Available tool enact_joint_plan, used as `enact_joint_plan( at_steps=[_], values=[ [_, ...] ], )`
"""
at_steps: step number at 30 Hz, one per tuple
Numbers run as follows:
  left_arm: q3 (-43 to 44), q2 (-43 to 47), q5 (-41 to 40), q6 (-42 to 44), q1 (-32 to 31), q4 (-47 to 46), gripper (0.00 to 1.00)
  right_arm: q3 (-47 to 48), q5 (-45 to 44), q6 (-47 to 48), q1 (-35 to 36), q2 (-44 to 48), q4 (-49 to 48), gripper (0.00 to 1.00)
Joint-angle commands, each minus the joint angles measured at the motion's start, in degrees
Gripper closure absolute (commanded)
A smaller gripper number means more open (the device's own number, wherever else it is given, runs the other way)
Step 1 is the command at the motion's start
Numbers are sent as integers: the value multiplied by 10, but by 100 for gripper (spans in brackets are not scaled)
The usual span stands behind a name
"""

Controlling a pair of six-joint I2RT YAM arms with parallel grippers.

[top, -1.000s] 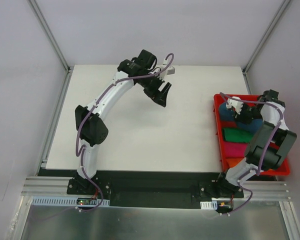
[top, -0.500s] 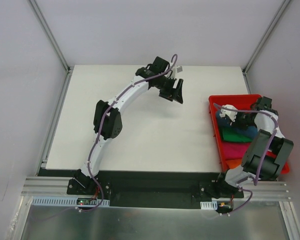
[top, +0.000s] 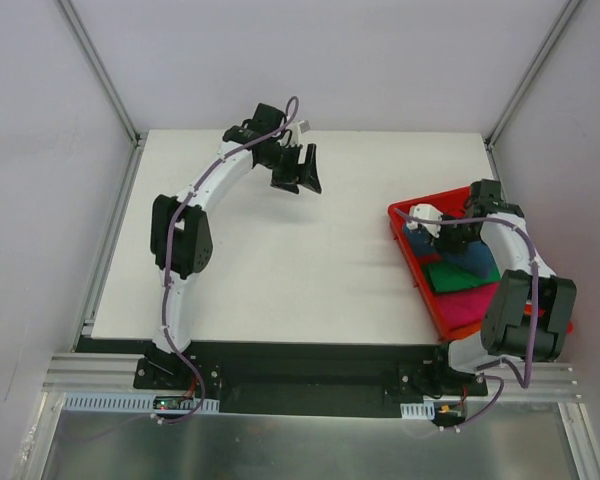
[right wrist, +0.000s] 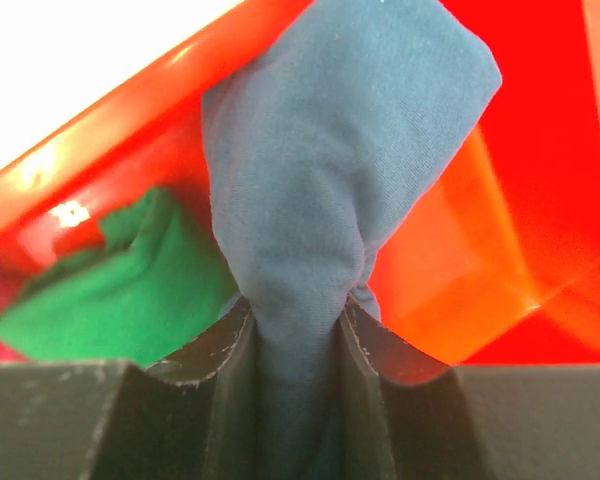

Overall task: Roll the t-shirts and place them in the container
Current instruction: Move the bin to the center of the board.

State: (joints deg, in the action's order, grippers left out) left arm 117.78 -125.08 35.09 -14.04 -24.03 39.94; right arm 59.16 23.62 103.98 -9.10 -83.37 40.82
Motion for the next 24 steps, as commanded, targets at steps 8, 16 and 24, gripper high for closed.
enact_joint_plan(
  at_steps=[8,16,24],
  values=[
    [165,-49,-39,-59,-90,-34,23,199,-61,-368,-6,-85,-30,99],
    [194,-143,-46,-219,-144,-167,30,192,-114,-453,-34,4,-37,99],
    [207,-191,-136,-253,-217,-202,29,172,-123,-512,-58,65,-13,99]
  ],
)
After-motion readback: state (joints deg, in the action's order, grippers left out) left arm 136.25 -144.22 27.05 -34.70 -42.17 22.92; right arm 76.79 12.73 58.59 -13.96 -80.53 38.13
